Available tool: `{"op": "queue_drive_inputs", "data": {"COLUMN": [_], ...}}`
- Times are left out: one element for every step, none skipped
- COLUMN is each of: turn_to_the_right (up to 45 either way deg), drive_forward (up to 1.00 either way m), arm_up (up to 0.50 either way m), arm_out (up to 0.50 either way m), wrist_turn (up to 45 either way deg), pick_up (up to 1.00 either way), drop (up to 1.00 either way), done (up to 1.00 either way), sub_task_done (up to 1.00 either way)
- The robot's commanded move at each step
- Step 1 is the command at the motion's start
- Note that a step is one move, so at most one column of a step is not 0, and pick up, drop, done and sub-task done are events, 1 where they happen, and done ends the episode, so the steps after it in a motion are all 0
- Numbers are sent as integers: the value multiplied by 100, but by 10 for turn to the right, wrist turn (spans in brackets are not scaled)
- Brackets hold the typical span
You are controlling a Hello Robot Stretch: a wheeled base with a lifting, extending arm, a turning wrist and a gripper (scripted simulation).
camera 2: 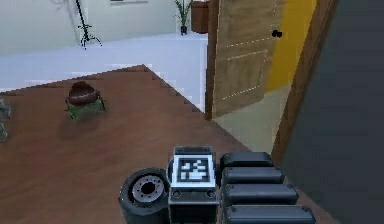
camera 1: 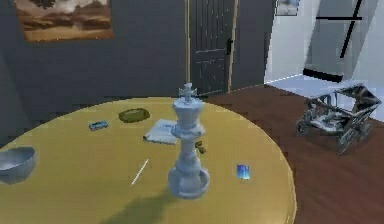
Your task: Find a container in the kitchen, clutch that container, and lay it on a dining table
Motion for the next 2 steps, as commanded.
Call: {"op": "queue_drive_inputs", "data": {"turn_to_the_right": [-450,-420], "drive_forward": [0,0], "arm_up": [0,0], "arm_out": [0,0], "wrist_turn": [0,0], "pick_up": [0,0], "drop": [0,0], "done": [0,0], "sub_task_done": [0,0]}}
